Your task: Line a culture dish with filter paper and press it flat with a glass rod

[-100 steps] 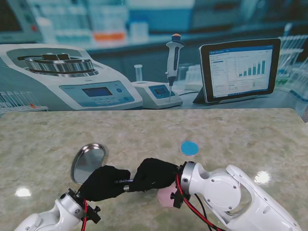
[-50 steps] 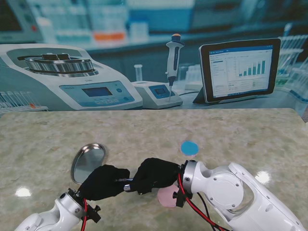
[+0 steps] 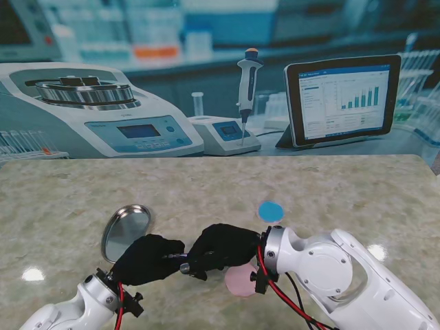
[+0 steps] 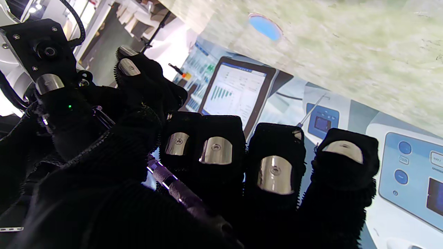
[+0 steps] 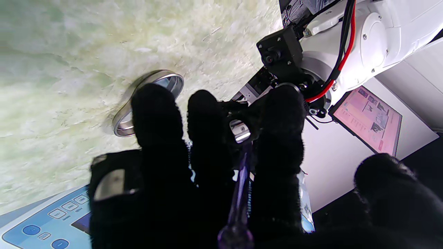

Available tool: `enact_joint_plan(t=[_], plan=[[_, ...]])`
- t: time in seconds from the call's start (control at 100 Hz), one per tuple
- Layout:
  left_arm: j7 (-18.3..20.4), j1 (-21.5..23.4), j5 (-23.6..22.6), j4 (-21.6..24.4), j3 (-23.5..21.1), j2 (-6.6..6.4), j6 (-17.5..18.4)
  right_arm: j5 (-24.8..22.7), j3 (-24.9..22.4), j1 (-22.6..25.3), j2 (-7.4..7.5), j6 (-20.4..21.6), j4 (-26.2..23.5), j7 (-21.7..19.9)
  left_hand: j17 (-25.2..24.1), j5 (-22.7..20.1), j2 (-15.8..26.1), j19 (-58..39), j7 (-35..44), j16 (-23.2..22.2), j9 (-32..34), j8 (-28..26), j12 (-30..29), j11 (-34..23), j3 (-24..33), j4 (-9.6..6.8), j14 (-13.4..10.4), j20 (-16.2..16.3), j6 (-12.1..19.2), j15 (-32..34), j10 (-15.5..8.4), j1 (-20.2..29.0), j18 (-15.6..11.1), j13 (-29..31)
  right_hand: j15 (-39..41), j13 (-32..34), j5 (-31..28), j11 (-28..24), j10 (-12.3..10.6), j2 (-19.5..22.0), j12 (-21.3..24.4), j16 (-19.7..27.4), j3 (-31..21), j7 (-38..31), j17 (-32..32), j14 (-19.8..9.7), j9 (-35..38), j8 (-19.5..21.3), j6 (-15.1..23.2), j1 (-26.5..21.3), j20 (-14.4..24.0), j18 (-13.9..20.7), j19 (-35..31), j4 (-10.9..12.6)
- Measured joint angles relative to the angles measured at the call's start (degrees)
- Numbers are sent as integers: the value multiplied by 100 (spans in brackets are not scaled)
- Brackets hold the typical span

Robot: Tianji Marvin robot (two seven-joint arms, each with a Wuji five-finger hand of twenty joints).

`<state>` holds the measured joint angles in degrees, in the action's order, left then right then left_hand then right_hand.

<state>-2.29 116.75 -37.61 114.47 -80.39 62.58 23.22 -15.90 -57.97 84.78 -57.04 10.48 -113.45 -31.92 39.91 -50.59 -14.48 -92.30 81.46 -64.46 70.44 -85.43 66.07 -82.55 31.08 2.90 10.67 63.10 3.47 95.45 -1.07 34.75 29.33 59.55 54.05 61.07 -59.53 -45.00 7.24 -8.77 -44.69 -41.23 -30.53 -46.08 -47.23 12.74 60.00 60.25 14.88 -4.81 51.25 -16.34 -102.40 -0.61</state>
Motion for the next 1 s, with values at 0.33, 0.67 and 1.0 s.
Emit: enact_joint_plan(t=[0.33, 0.67, 1.0], plan=[[34, 15, -41, 13, -89, 1, 13, 14, -221, 66, 49, -17, -182, -238, 7, -1, 1, 0, 0, 1, 1, -2, 0, -5, 48, -3, 1, 0, 0, 0, 0, -2, 3, 0, -2125, -1157, 882, 1340, 79, 0, 1316, 1142, 3, 1077, 2118, 535, -659, -1224, 146, 61, 88, -657, 1939, -104], [66, 29, -53, 15, -106, -3, 24, -362, -416, 191, 73, -18, -385, -295, 8, -1, 1, 0, 0, 1, 1, -2, 0, -7, 58, -3, 2, 0, 0, 1, 0, -5, 5, 0, -2678, -1541, 1108, 1747, 79, 0, 1655, 1458, 70, 1282, 2694, 573, -938, -1603, 199, -3, -218, -860, 2750, -145], [46, 62, -56, 15, -168, -1, 89, -644, -556, 275, 93, -61, -526, -375, 8, -2, 1, 0, 0, 1, 2, -2, 0, -7, 66, -3, 2, 0, 0, 1, 1, -7, 7, 0, -3194, -2331, 1448, 2359, 43, 0, 2079, 1950, 180, 1443, 3511, 578, -1448, -1806, 222, -121, -791, -932, 3643, -146]])
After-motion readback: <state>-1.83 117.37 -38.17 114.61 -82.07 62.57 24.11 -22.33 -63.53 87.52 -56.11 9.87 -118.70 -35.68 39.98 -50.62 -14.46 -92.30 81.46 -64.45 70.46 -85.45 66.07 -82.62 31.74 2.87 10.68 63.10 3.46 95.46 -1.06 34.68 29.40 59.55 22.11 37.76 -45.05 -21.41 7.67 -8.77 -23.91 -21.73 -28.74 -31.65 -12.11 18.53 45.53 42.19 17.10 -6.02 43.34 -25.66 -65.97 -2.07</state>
